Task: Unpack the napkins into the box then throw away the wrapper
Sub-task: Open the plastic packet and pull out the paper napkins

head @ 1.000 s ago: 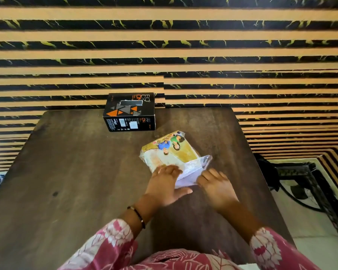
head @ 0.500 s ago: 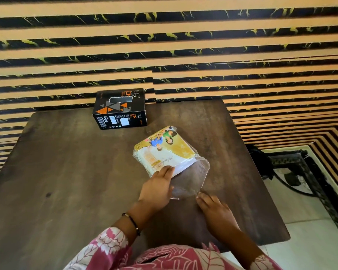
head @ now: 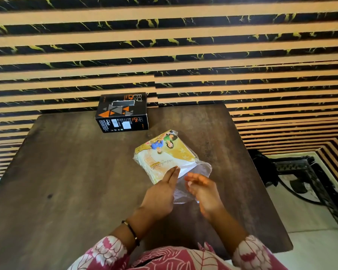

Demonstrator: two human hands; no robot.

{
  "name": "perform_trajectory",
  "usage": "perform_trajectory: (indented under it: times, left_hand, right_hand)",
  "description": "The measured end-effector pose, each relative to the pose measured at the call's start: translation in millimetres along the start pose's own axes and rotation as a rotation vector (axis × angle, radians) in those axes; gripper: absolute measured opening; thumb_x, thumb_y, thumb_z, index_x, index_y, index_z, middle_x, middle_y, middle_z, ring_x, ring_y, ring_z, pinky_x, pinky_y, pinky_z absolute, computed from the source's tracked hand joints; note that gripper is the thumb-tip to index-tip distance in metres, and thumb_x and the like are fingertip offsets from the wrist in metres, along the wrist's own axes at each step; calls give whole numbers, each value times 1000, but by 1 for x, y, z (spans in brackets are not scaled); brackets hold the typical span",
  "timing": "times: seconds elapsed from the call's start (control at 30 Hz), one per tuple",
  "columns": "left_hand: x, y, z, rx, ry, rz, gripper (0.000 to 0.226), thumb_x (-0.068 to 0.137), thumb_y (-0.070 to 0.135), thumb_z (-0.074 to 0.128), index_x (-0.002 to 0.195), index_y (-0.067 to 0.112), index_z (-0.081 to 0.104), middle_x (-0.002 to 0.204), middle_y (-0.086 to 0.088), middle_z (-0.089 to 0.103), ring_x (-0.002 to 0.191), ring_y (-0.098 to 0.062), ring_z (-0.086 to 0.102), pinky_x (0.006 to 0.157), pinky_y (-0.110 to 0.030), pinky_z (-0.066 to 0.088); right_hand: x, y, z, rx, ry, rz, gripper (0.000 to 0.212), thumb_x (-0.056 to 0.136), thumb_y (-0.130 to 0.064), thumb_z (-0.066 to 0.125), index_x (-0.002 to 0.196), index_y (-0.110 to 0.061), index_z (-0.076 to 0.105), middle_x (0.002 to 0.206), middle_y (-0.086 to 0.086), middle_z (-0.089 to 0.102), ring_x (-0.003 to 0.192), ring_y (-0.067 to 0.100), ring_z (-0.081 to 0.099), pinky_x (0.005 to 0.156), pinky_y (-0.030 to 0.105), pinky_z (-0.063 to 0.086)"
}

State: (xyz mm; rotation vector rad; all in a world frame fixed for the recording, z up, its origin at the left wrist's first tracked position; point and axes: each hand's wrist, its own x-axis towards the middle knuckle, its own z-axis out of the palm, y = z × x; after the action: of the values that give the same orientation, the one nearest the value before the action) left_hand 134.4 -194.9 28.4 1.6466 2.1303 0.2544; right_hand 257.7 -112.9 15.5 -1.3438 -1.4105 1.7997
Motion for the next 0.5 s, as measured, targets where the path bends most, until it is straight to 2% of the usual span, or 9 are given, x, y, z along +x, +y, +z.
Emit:
perform_trajectory:
  times: [0.07,0.2,0.4,0.5]
  left_hand:
    - [-1,2,-3,-20,14,12,80,84,7,48,147,22,1,158,5,3,111,-29,56,80,-39,50]
    - [-5,9,-10,-40,33,20,76,85,9,45,147,21,2,158,6,3,103,-30,59,74,-38,48]
    - [-9,19,-20,-27,24,1,75,88,13,46,147,20,1,158,6,0,105,-30,58,75,-37,46]
    - [-11,21,-23,-17,24,14,72,90,17,43,147,21,0,158,8,-1,107,-29,57,78,-36,45]
  right_hand:
    - [12,-3,13,391,-23,272,26,85,13,46,95,-6,61,92,12,66,85,19,63,67,24,53]
    - [32,-4,28,397,46,515,16,85,7,46,79,-1,59,73,12,58,65,20,55,61,27,48]
    - [43,-15,32,424,46,585,21,88,-2,45,70,-1,56,69,13,52,62,22,49,62,29,45]
    - [48,-21,29,427,29,578,21,88,0,46,70,-2,56,67,11,51,59,20,50,53,26,47]
